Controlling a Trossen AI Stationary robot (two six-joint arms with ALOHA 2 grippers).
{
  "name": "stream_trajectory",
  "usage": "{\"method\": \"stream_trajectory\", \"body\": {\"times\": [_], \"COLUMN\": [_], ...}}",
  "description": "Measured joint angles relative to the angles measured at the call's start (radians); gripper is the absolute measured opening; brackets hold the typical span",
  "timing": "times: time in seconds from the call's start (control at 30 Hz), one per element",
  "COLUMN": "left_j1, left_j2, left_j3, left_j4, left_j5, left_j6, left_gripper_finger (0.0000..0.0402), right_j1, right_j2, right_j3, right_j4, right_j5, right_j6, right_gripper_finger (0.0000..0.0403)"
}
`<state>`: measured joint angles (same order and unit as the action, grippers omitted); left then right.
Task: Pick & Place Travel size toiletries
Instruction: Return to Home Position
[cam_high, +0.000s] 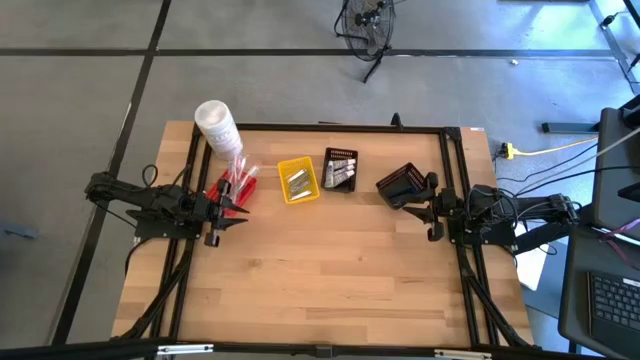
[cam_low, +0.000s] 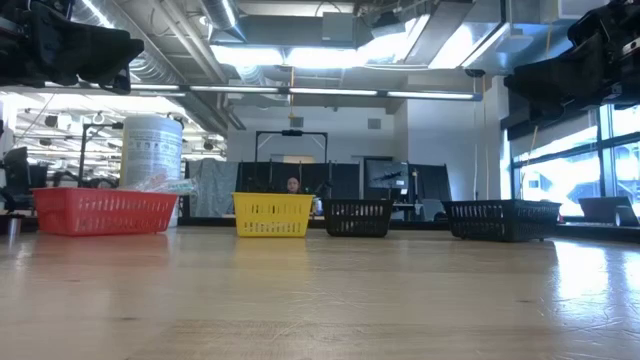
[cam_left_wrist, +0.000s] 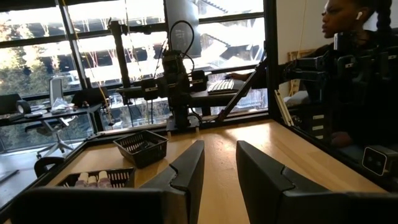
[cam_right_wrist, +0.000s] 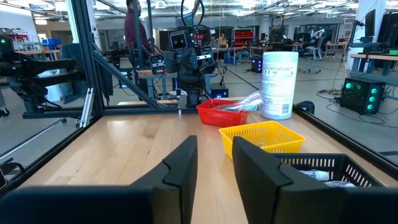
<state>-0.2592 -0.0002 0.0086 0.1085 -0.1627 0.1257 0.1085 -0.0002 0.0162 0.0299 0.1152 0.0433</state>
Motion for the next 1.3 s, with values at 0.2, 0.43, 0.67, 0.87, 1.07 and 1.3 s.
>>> {"method": "stream_trajectory", "body": {"times": [0.2, 0.43, 0.67, 0.87, 1.07, 1.3], "left_j1": [0.0, 0.0, 0.0, 0.0, 0.0, 0.0], "left_j2": [0.0, 0.0, 0.0, 0.0, 0.0, 0.0], "left_j3": [0.0, 0.0, 0.0, 0.0, 0.0, 0.0], "left_j4": [0.0, 0.0, 0.0, 0.0, 0.0, 0.0], "left_j5": [0.0, 0.0, 0.0, 0.0, 0.0, 0.0], "left_j6": [0.0, 0.0, 0.0, 0.0, 0.0, 0.0], "left_gripper_finger": [0.0088, 0.0088, 0.0088, 0.0088, 0.0088, 0.0088], "right_j1": [0.0, 0.0, 0.0, 0.0, 0.0, 0.0], "right_j2": [0.0, 0.0, 0.0, 0.0, 0.0, 0.0], "right_j3": [0.0, 0.0, 0.0, 0.0, 0.0, 0.0], "right_j4": [0.0, 0.0, 0.0, 0.0, 0.0, 0.0], "right_j5": [0.0, 0.0, 0.0, -0.001, -0.001, -0.003], "right_j6": [0.0, 0.0, 0.0, 0.0, 0.0, 0.0], "right_gripper_finger": [0.0109, 0.0125, 0.0137, 0.0144, 0.0138, 0.0125]}}
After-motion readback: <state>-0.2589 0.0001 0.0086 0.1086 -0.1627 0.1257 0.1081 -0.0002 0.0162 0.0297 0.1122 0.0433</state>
